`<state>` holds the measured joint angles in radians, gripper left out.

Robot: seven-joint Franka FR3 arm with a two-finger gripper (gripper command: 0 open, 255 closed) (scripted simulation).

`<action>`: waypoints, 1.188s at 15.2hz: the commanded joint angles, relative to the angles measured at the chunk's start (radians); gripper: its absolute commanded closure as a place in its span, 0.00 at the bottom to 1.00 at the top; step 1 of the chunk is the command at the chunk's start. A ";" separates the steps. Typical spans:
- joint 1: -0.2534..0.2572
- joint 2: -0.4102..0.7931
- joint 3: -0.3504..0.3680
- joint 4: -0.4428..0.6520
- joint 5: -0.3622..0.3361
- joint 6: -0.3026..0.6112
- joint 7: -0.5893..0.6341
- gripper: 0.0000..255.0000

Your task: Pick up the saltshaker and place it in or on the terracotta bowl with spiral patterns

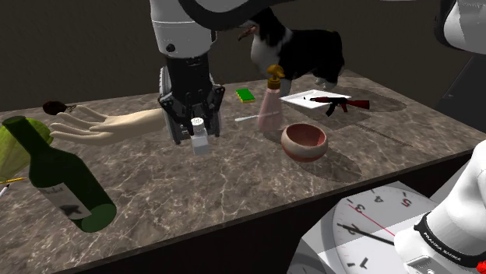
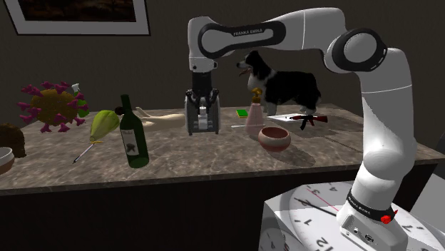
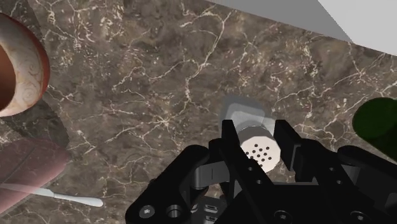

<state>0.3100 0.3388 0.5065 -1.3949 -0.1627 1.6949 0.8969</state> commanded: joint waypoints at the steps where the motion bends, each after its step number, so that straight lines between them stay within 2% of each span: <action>1: -0.023 -0.039 -0.001 -0.038 0.019 0.003 -0.021 1.00; 8: -0.160 -0.297 -0.043 -0.321 0.145 0.061 -0.195 1.00; 13: -0.218 -0.450 -0.107 -0.467 0.208 0.067 -0.330 1.00; 18: -0.259 -0.575 -0.185 -0.579 0.240 0.055 -0.461 1.00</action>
<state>0.0614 -0.1983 0.3437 -1.9398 0.0677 1.7542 0.4728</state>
